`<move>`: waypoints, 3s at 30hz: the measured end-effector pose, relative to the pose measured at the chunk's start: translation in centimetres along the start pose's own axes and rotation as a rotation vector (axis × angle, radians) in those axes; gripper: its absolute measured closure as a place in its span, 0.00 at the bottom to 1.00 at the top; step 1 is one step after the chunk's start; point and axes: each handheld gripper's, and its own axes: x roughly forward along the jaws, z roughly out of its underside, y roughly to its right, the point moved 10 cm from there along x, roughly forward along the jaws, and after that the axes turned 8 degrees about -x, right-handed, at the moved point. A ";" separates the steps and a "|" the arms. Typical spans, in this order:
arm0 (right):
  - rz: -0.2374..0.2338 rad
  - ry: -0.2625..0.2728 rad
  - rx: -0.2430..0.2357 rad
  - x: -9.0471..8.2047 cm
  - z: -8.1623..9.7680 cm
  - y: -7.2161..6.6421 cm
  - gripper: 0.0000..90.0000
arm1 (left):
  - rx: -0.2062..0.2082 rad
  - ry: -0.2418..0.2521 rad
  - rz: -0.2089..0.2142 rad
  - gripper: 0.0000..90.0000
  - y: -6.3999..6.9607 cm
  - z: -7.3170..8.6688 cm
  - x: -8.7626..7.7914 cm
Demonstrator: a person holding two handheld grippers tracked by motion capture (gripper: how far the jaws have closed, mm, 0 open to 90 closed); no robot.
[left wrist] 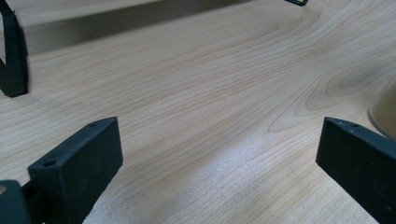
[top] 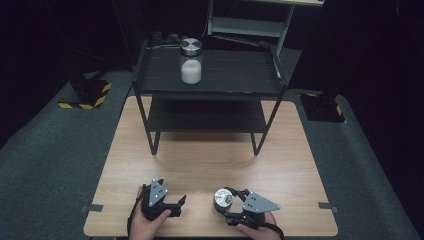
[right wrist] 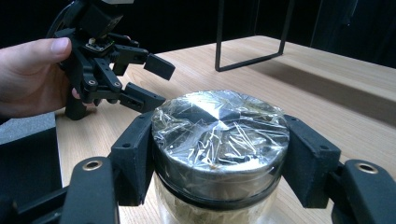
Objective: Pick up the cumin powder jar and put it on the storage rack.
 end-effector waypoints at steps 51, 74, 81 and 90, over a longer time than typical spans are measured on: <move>0.378 0.032 0.094 -5.7 -4.6 7.7 0.38 | 0.016 -0.014 0.026 0.01 0.4 0.0 0.1; 0.400 0.146 0.063 -5.8 -15.4 10.5 0.39 | 0.003 -0.016 0.039 0.01 0.2 0.0 0.1; 0.400 0.169 0.039 -5.4 -17.9 10.8 0.39 | -0.004 -0.017 0.040 0.01 0.1 0.0 0.1; 0.408 0.201 0.044 -5.1 -20.4 11.6 0.39 | -0.012 -0.015 0.044 0.01 0.0 0.0 0.1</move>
